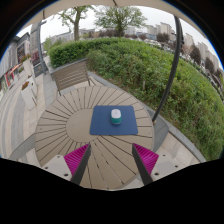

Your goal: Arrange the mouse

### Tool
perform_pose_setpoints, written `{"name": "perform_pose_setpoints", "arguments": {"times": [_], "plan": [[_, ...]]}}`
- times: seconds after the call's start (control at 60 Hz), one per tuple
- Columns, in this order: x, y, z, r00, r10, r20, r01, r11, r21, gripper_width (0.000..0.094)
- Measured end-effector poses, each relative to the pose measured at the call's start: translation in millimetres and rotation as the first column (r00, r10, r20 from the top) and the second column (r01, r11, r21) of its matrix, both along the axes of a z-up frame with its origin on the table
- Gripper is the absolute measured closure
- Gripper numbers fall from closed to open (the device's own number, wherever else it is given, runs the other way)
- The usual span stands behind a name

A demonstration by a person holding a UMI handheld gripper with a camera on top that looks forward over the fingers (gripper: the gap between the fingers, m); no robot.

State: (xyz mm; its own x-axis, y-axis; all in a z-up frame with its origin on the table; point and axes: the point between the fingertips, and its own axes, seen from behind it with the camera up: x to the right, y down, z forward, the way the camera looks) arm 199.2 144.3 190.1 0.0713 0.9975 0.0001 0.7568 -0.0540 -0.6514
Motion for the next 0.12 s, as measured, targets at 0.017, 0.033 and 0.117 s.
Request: {"name": "perform_pose_setpoints", "arguments": {"times": [0.017,0.033,0.117], "plan": [[0.4,0.0,-0.9,1.000,-0.001,0.003,0.001,1.000,0.001,0.0082],[0.8,0.2,-1.4,1.000,-0.002,0.005,0.002,1.000,0.003,0.0082],[1.7,-2.3,-5.6,1.000,-0.006,0.011,0.006,1.000,0.000,0.0084]]}}
